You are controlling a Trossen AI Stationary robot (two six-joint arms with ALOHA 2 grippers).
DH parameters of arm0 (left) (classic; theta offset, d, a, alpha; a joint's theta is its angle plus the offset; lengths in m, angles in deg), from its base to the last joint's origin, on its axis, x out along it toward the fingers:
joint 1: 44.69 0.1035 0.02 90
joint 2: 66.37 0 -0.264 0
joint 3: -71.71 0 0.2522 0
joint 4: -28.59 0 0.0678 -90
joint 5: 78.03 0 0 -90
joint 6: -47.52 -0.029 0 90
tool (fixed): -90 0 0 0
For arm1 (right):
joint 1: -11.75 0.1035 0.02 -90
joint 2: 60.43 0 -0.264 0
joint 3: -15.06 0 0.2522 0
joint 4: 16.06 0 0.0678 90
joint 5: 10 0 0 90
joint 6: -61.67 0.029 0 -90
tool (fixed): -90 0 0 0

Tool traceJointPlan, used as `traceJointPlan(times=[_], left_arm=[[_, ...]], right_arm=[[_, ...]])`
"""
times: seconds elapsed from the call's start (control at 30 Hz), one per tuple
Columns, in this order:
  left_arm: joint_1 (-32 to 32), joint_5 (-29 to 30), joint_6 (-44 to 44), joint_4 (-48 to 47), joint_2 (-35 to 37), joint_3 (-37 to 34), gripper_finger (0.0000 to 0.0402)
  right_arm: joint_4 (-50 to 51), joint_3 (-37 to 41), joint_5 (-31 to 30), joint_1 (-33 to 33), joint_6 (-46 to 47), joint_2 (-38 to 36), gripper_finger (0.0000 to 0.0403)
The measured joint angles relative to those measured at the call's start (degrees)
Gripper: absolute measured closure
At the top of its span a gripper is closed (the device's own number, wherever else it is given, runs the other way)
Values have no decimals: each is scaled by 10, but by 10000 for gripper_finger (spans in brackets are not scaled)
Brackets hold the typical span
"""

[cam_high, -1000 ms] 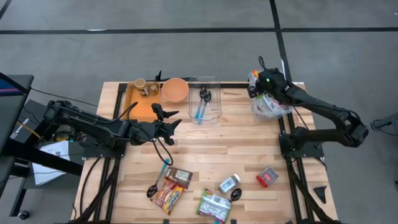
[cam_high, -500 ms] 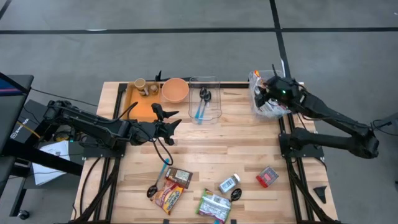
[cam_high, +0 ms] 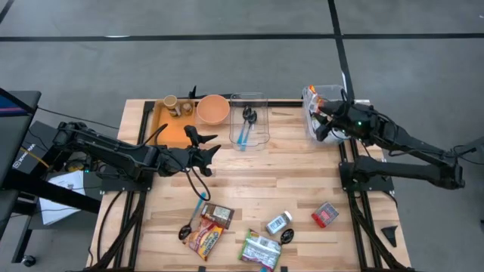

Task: Pick & Place Food Item
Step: Put the red seasoning can into the orange bin

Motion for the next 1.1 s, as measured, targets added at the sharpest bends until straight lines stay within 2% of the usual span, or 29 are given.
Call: traceJointPlan(times=[0.47, 0.57, 0.7, 0.8, 0.97, 1.1], left_arm=[[0, 0, 0, 0, 0, 0, 229], [0, 0, 0, 0, 0, 0, 229], [0, 0, -2, 0, 0, 0, 229], [0, 0, -11, 0, 0, 0, 229], [0, 0, -36, 0, 0, 0, 229], [0, 0, -54, 7, 0, 0, 229]], right_arm=[[20, 0, 5, 3, -1, 0, 253], [63, 0, 47, 7, 1, 9, 252], [119, 0, 151, 29, 1, 32, 252], [124, -1, 198, 58, 14, 50, 248], [134, -20, 297, 138, 60, 94, 227], [191, -57, 315, 221, 121, 151, 197]])
